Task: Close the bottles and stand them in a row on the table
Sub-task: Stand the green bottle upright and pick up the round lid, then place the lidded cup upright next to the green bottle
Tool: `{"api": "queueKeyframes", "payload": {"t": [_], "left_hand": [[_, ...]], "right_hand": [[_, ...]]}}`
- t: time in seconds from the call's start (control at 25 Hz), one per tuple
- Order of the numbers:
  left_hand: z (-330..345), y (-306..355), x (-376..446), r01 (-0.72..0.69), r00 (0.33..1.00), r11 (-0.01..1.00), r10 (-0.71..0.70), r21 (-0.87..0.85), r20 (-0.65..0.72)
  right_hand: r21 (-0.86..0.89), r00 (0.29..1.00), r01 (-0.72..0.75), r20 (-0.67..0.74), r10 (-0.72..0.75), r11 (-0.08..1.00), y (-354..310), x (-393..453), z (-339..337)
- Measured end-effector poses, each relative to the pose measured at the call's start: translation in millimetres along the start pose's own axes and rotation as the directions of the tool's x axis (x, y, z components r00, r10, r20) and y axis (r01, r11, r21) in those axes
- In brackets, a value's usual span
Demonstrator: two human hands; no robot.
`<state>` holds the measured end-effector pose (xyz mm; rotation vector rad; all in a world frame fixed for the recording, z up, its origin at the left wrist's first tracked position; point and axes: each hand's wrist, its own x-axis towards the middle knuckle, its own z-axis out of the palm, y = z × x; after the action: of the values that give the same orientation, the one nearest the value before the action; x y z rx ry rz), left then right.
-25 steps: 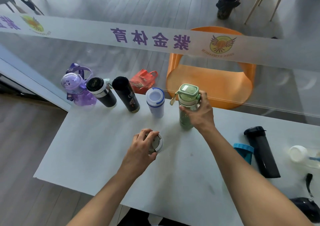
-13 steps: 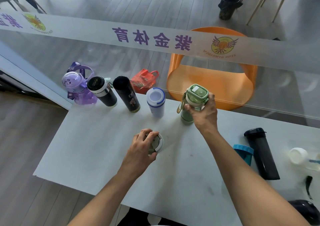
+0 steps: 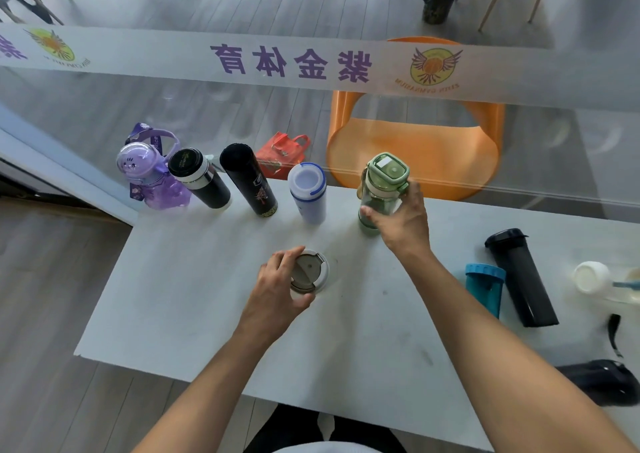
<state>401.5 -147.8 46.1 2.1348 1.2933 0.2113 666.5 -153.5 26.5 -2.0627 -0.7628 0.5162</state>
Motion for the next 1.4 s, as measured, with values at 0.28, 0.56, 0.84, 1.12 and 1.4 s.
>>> {"api": "queueKeyframes", "payload": {"t": [0.28,0.56,0.84,1.12,1.4], "left_hand": [[-19.0,-17.5,-8.3,-0.127,0.991,0.986,0.12,0.105,0.064],[-38.6,-42.0,-21.6,-0.174,0.984,0.932,0.176,0.319,0.021],[-19.8,-13.0,-12.6,-0.241,0.971,0.922,0.229,0.304,0.074],[28.8,52.1,0.3,-0.242,0.969,0.922,0.215,0.301,0.118],[70.7,109.8,-5.3,-0.123,0.991,0.937,0.1,0.328,0.085]], "right_hand": [[-0.164,0.947,0.208,0.283,-0.156,0.964,-2.4,-120.5,30.0],[-0.333,0.889,0.335,0.421,-0.179,0.881,-20.8,-136.5,61.1],[-0.294,0.968,0.117,0.249,-0.042,0.949,0.1,-135.3,21.7],[-0.328,0.986,-0.017,0.149,0.069,0.945,54.6,-71.5,-71.0],[-0.279,0.973,0.074,0.232,-0.008,0.957,64.9,16.6,-96.0]]}}
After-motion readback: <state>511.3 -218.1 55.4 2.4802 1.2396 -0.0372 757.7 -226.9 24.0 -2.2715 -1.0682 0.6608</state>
